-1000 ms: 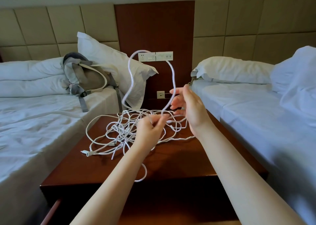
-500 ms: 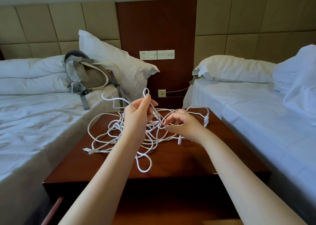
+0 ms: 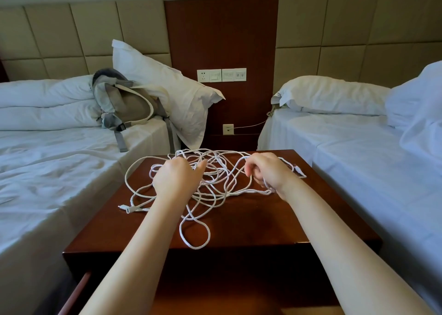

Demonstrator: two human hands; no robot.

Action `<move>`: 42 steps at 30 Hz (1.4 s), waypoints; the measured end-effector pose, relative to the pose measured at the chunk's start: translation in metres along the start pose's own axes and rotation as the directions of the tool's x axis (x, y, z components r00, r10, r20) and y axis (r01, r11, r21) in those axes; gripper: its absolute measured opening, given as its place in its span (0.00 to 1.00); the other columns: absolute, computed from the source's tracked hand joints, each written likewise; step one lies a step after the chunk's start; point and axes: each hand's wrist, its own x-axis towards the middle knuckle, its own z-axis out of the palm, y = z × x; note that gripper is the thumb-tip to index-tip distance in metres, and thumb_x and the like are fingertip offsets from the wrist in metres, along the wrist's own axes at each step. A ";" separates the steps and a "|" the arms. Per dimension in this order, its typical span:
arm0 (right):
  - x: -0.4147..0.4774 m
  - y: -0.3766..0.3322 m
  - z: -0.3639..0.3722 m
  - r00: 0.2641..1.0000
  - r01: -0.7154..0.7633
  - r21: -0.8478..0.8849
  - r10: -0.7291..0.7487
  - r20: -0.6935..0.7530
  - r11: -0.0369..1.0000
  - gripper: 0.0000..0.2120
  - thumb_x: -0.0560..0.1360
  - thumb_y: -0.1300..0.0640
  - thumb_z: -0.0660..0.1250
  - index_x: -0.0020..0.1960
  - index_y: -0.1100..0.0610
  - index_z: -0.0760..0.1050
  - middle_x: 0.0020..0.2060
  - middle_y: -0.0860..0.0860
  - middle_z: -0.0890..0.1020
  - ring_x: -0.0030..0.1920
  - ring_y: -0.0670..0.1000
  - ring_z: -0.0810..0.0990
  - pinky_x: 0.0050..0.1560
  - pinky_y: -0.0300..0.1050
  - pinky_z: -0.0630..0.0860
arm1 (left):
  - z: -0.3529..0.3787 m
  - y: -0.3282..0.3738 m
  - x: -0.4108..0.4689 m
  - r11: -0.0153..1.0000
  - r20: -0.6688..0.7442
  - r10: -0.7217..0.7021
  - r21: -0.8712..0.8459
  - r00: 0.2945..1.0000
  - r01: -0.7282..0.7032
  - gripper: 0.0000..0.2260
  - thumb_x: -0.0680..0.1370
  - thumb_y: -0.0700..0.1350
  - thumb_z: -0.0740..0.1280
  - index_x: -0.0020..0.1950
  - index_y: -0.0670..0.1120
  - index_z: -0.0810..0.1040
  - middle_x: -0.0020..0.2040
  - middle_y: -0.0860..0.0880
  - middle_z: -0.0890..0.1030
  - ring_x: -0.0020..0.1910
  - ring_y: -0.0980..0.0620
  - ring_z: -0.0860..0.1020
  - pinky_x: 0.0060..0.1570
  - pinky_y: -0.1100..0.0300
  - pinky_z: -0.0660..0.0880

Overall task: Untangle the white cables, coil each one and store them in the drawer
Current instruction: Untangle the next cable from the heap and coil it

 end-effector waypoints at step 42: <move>-0.002 -0.001 0.015 0.860 0.462 -0.492 -0.508 0.047 0.737 0.10 0.77 0.56 0.56 0.41 0.46 0.72 0.33 0.39 0.71 0.39 0.37 0.70 0.40 0.34 0.65 | -0.016 0.019 -0.021 0.222 0.421 0.813 -0.862 0.401 0.456 0.17 0.78 0.47 0.55 0.33 0.44 0.75 0.21 0.54 0.61 0.22 0.57 0.56 0.24 0.65 0.57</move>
